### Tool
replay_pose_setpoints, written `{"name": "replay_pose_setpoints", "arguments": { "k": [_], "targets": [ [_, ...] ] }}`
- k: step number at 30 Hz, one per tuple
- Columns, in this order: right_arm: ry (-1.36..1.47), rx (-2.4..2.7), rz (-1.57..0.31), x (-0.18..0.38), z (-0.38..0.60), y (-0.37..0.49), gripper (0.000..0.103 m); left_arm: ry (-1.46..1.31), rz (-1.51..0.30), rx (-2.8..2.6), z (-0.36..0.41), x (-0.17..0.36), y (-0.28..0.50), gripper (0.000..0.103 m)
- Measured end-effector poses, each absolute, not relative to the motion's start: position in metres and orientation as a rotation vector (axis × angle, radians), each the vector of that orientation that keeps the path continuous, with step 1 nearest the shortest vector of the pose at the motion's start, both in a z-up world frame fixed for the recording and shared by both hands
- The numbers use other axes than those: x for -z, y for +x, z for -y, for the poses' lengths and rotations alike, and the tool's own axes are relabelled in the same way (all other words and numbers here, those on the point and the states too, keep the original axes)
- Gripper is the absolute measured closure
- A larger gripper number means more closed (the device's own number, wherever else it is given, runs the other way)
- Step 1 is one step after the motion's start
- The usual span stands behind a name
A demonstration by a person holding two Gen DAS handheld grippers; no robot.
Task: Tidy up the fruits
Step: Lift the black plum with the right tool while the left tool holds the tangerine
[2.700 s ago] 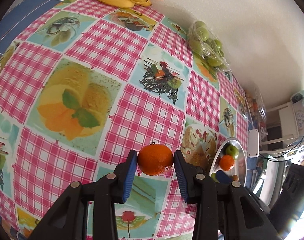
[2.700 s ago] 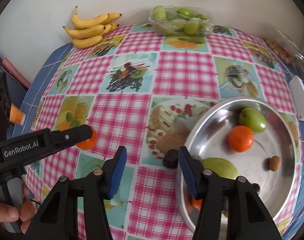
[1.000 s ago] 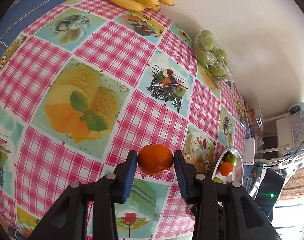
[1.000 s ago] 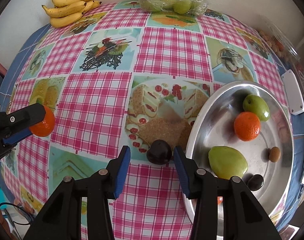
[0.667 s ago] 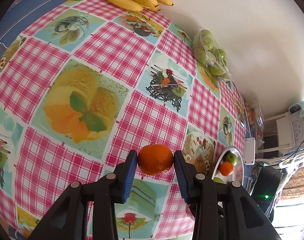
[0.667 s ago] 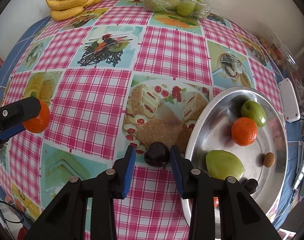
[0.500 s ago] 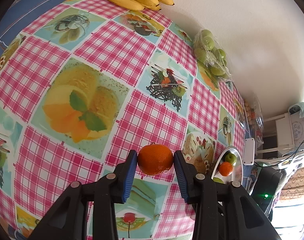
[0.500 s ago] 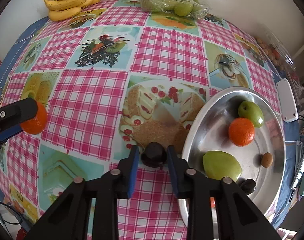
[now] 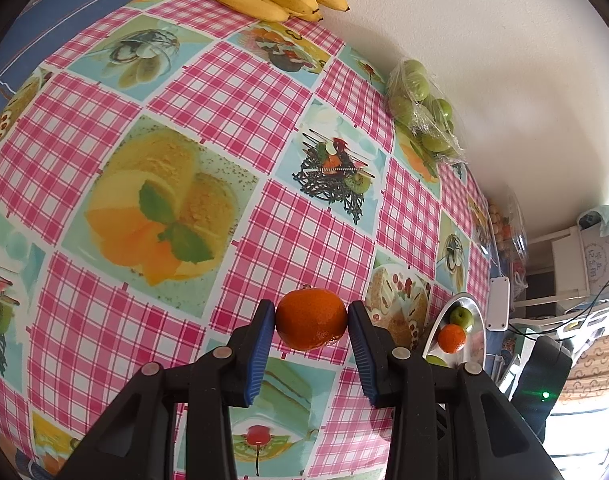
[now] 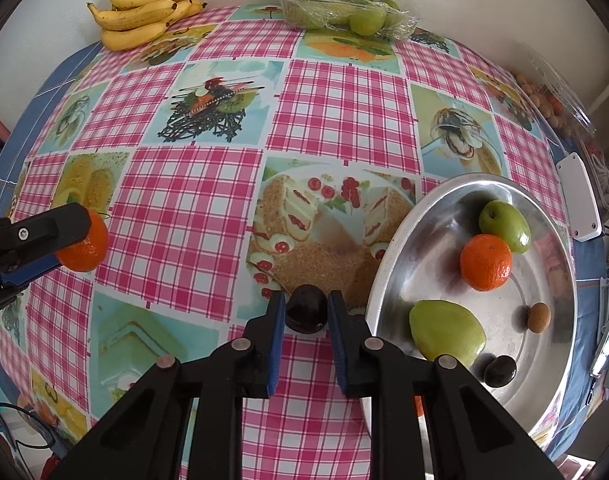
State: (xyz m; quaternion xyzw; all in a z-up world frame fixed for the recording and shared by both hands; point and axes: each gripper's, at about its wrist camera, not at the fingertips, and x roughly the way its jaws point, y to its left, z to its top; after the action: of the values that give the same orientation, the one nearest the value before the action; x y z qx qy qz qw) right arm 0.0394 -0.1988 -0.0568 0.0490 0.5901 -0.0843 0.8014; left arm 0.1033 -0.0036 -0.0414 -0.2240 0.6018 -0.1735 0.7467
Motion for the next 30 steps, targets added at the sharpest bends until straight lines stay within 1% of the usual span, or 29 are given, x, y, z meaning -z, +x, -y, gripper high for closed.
{"name": "replay_pose_setpoints", "arguments": {
  "k": [7,11,18,24,30],
  "targets": [
    [0.267,0.037,-1.221,0.04,0.2,0.038,0.08,-0.5,-1.318,0.386,0.004,0.04,0.104,0.063],
    [0.199,0.099,-1.208,0.034,0.196,0.038,0.08,-0.503,-1.319,0.386,0.003,0.041,0.104,0.063],
    [0.157,0.146,-1.249,0.049,0.206,0.042,0.08,-0.504,-1.32,0.388,0.003,0.041,0.104,0.063],
    [0.113,0.15,-1.244,0.045,0.205,0.039,0.08,-0.506,-1.32,0.39,0.003,0.041,0.104,0.063],
    [0.045,0.186,-1.293,0.056,0.202,0.037,0.078,-0.504,-1.319,0.394,0.004,0.04,0.104,0.063]
  ]
}}
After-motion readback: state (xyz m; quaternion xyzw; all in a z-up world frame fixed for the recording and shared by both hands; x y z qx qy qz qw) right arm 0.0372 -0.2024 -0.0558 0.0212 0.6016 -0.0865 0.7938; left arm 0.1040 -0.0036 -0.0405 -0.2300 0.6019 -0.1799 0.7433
